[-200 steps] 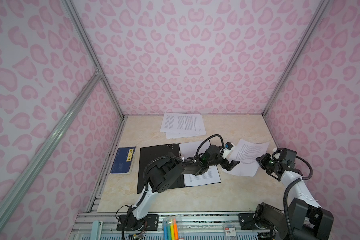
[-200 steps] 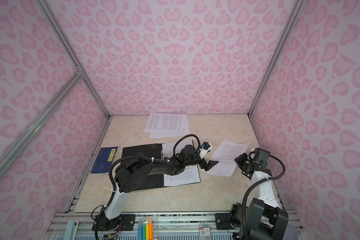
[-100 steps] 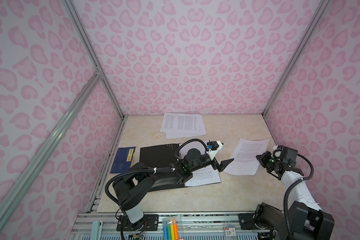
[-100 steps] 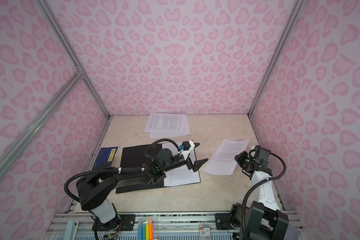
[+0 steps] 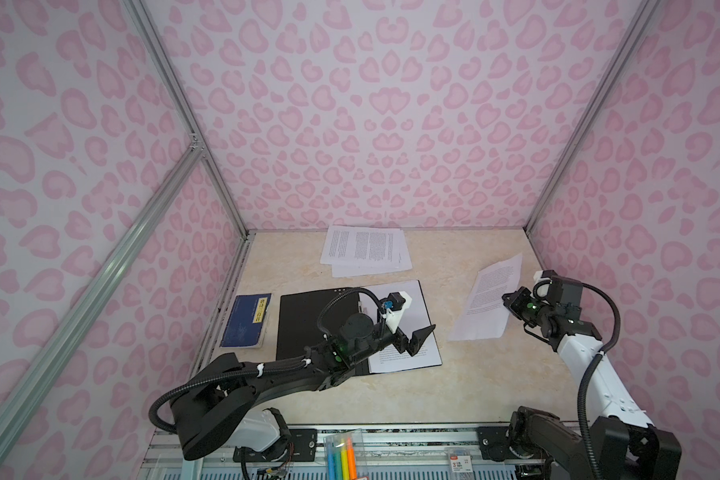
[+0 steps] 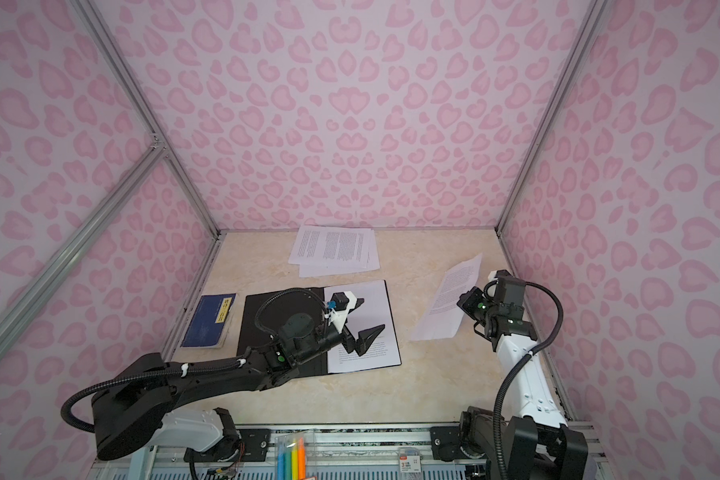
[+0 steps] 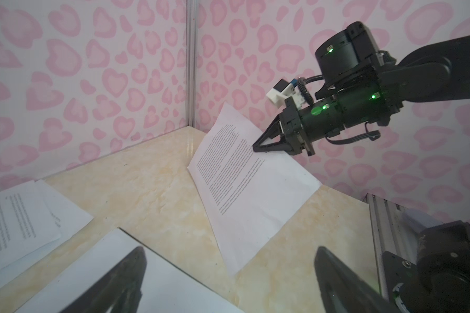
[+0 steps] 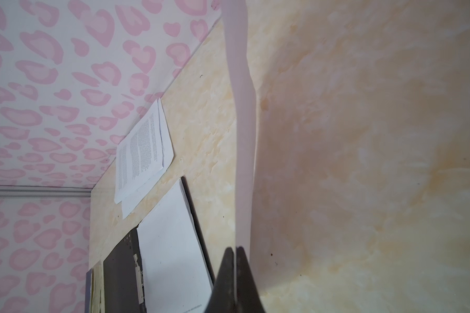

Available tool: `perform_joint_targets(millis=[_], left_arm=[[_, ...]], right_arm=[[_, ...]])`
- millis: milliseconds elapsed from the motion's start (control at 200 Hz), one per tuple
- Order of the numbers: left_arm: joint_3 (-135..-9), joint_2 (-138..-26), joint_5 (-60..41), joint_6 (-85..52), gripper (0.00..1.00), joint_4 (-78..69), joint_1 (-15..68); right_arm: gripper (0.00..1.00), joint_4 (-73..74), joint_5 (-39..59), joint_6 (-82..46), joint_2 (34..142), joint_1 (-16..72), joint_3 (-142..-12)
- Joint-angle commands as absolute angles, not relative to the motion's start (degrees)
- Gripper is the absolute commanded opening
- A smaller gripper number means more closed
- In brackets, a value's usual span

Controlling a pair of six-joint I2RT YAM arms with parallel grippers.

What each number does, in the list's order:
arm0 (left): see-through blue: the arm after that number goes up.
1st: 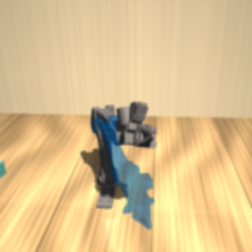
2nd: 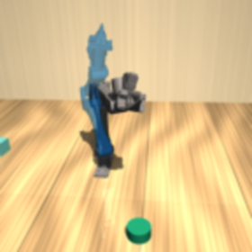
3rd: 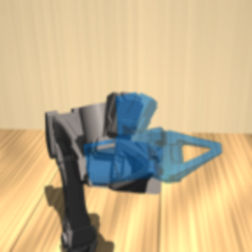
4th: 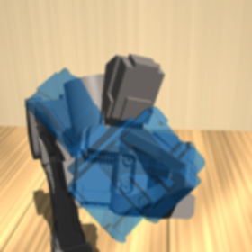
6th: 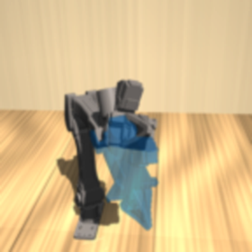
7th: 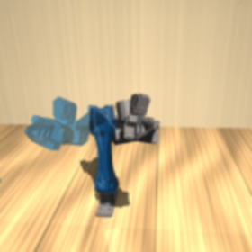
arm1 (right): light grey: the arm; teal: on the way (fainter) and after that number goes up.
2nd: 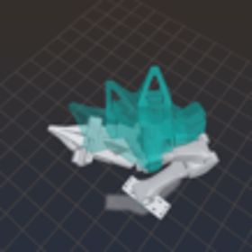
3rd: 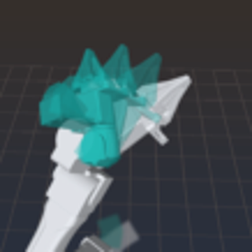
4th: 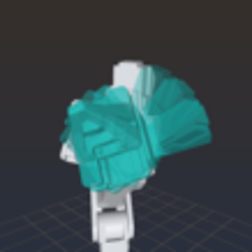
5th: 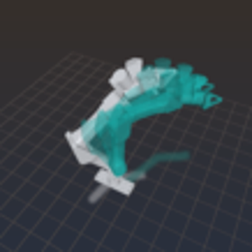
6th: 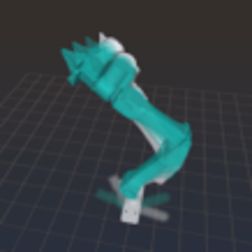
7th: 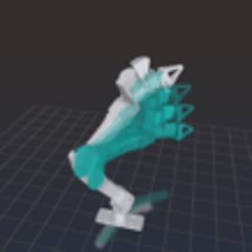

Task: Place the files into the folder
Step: 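Lift the text sheet with the right gripper while the left gripper withdraws to the folder, then carry the text sheet with the right gripper onto the folder and lower it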

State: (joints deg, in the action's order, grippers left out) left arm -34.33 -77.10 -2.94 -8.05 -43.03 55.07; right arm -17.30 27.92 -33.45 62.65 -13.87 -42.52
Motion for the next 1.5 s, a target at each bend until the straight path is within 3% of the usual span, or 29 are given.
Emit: perform_joint_targets(millis=[0, 265, 370, 505, 735, 880, 995, 1110, 1340, 1495], left_arm=[[-33.72, -71.64, 1.35, -11.23, 0.97, -32.53, 54.28], [-41.83, -63.19, 9.71, -16.73, 0.98, 4.51, 48.52], [-42.65, -60.77, 4.41, -22.75, 0.98, 13.04, 40.48], [-40.62, -54.01, -2.82, -26.37, 0.98, 16.02, 31.12], [-38.63, -39.18, 3.82, -24.63, 0.98, 23.84, 24.56], [-37.85, -30.07, 10.45, -20.59, 0.98, 30.44, 24.35], [-35.89, -24.02, 9.29, -19.55, 0.97, 33.41, 24.36], [-34.18, -21.01, 7.30, -19.75, 0.97, 34.11, 24.35], [-33.85, -22.42, 0.55, -20.16, 0.98, 31.66, 24.42], [-32.65, -24.39, -0.29, -20.39, 0.98, 30.87, 24.51]], right_arm=[[0.00, -17.80, 26.73, -32.63, 62.47, -13.79, -43.00], [0.00, -17.49, 25.25, -33.73, 64.07, -10.10, -47.61], [0.00, -19.58, 22.22, -32.08, 64.54, -5.98, -52.58], [0.00, -22.91, 20.52, -29.53, 66.36, -0.60, -61.49], [0.00, -25.08, 18.93, -28.98, 74.59, 16.03, -74.14], [0.00, -18.20, 26.47, -34.06, 79.36, 23.18, -75.62], [0.00, -14.48, 30.84, -37.30, 79.84, 24.25, -75.17], [0.00, -14.80, 26.53, -35.49, 79.39, 23.91, -72.19], [0.00, -9.80, 33.66, -33.80, 86.98, 19.41, -61.79], [0.00, -7.59, 30.78, -32.15, 95.08, 18.70, -56.46]])
